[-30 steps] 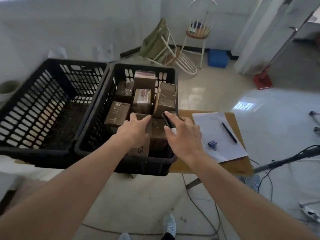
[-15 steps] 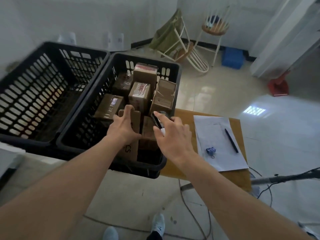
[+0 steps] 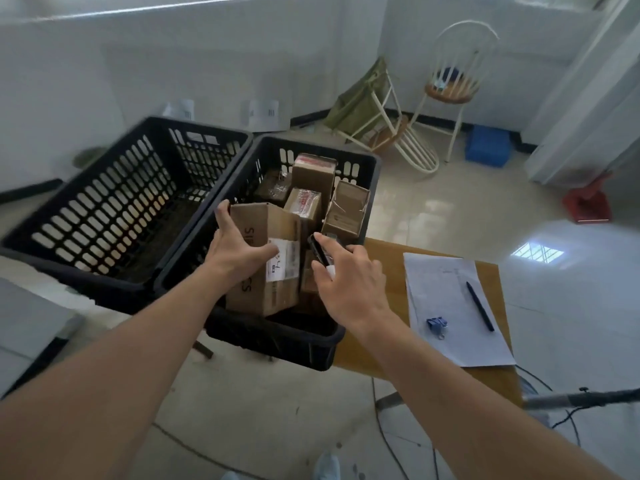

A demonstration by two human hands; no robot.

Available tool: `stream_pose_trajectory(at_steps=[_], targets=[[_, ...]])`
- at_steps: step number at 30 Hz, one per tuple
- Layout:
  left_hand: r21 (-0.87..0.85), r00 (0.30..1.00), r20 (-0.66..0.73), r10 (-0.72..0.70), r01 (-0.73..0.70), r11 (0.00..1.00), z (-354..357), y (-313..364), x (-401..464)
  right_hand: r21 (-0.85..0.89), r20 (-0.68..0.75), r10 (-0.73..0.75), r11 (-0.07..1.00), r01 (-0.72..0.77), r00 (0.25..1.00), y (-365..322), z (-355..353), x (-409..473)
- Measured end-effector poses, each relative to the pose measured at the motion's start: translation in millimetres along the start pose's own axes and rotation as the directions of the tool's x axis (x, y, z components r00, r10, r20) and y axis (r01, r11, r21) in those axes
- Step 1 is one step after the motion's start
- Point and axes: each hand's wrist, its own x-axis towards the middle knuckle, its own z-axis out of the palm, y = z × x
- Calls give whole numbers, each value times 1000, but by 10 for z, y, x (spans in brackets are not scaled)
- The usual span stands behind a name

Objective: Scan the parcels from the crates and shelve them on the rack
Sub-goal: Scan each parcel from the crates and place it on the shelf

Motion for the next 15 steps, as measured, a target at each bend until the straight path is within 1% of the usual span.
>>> stream_pose_trajectory(at_steps=[2,5,7,10,15], targets=[[-16,999,14,50,-50,999,-135,43,-44,32,11,13,999,-14,1000,-49,-35,6],[-39,991,54,121,-119,992,-332,121,-141,160,50,41,986,-48,998,-140,-78,15],[-96,988,55,142,-137,986,-454,173,-209,255,87,51,964,-72,995,-208,-99,17],[-170,986,3,170,-167,971,-605,244,-273,373,126,41,924,-86,991,-339,-160,-9],[-244,973,-102,209,-228,943,-856,296,-279,419,109,-39,908,-10,993,-584,-329,-35]])
